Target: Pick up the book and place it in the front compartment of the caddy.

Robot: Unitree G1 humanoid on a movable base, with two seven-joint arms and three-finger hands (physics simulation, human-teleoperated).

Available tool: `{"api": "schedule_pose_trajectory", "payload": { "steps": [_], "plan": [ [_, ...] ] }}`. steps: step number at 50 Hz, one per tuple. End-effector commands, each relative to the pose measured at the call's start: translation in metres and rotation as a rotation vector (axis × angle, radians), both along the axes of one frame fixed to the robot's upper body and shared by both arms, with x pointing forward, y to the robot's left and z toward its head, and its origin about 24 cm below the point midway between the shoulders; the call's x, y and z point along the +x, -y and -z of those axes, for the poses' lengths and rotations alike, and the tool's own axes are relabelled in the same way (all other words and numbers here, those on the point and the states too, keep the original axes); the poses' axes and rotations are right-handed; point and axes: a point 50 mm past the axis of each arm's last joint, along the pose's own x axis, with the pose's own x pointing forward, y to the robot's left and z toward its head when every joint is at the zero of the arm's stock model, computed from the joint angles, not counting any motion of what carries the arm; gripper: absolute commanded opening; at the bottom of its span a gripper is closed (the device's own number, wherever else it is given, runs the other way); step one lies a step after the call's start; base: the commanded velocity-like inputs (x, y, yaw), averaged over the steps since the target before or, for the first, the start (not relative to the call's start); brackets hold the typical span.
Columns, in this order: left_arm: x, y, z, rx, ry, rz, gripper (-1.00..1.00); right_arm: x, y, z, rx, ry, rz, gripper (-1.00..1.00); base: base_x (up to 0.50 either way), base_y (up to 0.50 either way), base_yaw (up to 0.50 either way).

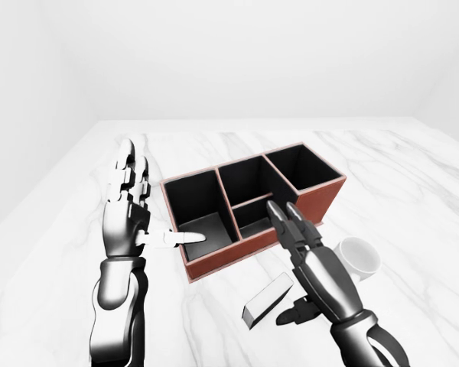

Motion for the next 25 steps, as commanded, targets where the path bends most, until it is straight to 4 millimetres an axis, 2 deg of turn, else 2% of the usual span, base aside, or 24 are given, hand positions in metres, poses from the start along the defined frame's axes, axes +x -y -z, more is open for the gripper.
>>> {"api": "schedule_pose_trajectory", "payload": {
  "steps": [1,25],
  "plan": [
    [0.0,0.0,0.0,0.0,0.0,0.0,1.0,0.0,-0.002,0.006,-0.021,0.002,-0.002,1.0,0.0,0.0,0.0],
    [-0.001,0.0,-0.001,0.0,0.007,-0.001,1.0,0.003,-0.003,0.024,-0.055,-0.015,0.0,1.0,0.0,0.0,0.0]
  ]
}}
